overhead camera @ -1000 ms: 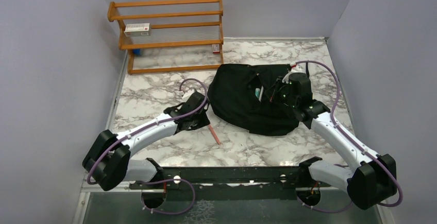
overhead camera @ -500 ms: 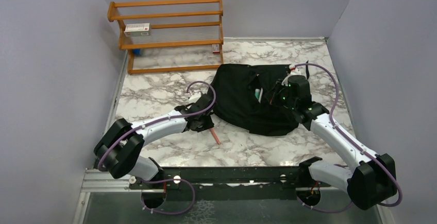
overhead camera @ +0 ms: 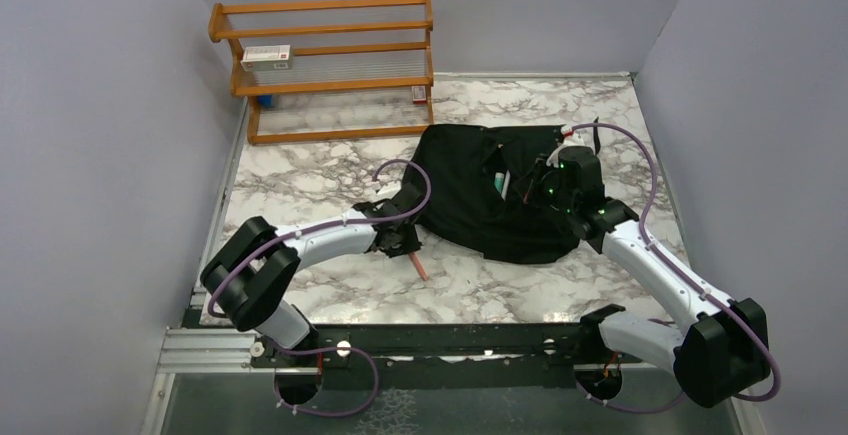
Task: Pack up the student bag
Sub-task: Pick up the stationery from the center of the board, then place the stationery in the student bag.
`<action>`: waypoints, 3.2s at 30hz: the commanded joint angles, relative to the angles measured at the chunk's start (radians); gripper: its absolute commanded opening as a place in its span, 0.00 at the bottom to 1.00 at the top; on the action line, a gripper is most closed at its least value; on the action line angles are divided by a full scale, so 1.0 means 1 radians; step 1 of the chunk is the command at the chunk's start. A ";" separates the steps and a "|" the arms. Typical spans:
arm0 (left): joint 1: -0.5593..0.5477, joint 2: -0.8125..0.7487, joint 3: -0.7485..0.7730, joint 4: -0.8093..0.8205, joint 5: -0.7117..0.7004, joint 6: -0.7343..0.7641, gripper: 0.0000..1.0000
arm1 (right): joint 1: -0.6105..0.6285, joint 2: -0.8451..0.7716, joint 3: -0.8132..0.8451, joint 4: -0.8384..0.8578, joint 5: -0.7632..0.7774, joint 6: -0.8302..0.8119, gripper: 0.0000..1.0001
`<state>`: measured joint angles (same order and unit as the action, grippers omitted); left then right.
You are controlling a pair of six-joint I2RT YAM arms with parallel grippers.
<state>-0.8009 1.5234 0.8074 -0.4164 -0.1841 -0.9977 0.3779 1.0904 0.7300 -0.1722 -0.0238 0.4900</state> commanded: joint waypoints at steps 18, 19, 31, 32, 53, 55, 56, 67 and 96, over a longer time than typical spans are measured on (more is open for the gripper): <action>0.151 0.069 0.040 -0.096 -0.031 0.231 0.01 | 0.006 -0.003 0.023 -0.019 -0.004 -0.006 0.01; 0.175 0.064 0.041 -0.096 -0.030 0.245 0.01 | 0.006 -0.003 0.021 -0.017 -0.008 -0.004 0.01; 0.299 0.133 0.102 -0.106 -0.007 0.391 0.27 | 0.006 -0.005 0.030 -0.030 0.007 -0.020 0.01; 0.299 0.139 0.102 -0.108 -0.002 0.389 0.28 | 0.006 -0.006 0.029 -0.030 0.011 -0.022 0.01; 0.298 0.032 0.145 -0.101 0.077 0.390 0.00 | 0.006 0.000 0.038 -0.026 -0.010 -0.005 0.01; 0.298 -0.009 0.186 -0.101 0.088 0.398 0.00 | 0.006 -0.002 0.052 -0.038 -0.014 -0.010 0.01; 0.298 -0.029 0.206 -0.100 0.092 0.397 0.00 | 0.006 -0.004 0.060 -0.044 -0.014 -0.011 0.01; 0.298 -0.073 0.298 0.175 0.413 0.390 0.00 | 0.005 -0.041 0.087 0.025 -0.084 -0.085 0.01; 0.102 0.366 0.620 0.305 0.771 0.395 0.00 | 0.006 -0.063 0.076 0.005 -0.060 -0.089 0.01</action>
<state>-0.6979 1.8515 1.3682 -0.1013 0.5430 -0.6292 0.3779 1.0668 0.7990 -0.2096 -0.0471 0.3855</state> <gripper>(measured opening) 0.028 0.014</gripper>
